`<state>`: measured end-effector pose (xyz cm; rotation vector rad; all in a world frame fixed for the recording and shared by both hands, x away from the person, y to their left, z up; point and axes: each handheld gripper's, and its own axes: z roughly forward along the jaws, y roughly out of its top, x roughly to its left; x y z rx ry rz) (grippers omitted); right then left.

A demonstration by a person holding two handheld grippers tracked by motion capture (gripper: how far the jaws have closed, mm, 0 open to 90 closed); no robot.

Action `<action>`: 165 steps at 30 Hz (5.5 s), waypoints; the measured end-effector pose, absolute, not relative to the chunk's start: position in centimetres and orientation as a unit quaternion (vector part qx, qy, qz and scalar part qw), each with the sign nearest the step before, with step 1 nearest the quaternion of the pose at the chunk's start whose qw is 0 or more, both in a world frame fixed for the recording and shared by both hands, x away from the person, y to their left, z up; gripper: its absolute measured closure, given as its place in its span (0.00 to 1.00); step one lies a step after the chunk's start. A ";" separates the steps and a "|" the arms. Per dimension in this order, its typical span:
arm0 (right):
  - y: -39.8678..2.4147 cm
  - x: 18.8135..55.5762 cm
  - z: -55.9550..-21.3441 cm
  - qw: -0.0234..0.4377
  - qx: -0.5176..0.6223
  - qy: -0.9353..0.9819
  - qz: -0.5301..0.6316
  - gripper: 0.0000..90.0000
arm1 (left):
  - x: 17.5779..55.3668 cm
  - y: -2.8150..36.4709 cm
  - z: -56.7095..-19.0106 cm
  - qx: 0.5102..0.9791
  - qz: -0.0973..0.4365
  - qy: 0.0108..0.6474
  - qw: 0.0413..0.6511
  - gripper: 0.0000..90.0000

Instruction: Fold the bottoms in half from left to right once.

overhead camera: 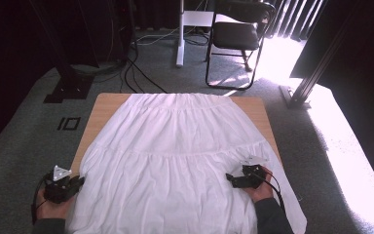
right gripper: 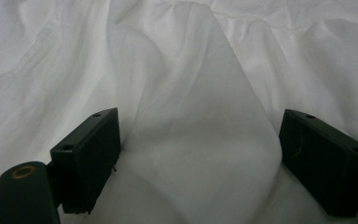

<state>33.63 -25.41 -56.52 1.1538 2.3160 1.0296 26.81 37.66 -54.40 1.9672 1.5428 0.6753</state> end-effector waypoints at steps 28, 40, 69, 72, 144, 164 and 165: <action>-23.0 32.1 -56.5 0.192 0.438 0.798 0.367 0.27 | 25.5 39.0 -52.8 0.739 0.299 0.570 0.200 1.00; -20.1 30.8 -56.3 0.191 0.423 0.806 0.368 0.31 | 24.8 40.1 -48.1 0.712 0.323 0.568 0.258 1.00; -31.1 27.9 -56.2 0.213 0.504 0.762 0.346 0.51 | 29.6 18.4 -39.3 0.812 0.223 0.291 0.455 1.00; -31.1 27.9 -56.3 0.215 0.503 0.761 0.348 0.51 | 30.5 15.1 -39.3 0.826 0.208 0.257 0.458 1.00; -23.1 31.9 -47.2 0.272 0.459 0.767 0.358 0.99 | 34.3 14.7 -49.7 0.829 0.154 0.333 0.423 0.69; -32.1 33.8 -48.5 0.293 0.568 0.705 0.309 0.99 | 34.7 12.8 -51.1 0.838 0.136 0.338 0.407 0.60; -32.3 34.1 -49.6 0.287 0.573 0.706 0.302 0.99 | 34.7 12.5 -51.3 0.838 0.135 0.339 0.406 0.58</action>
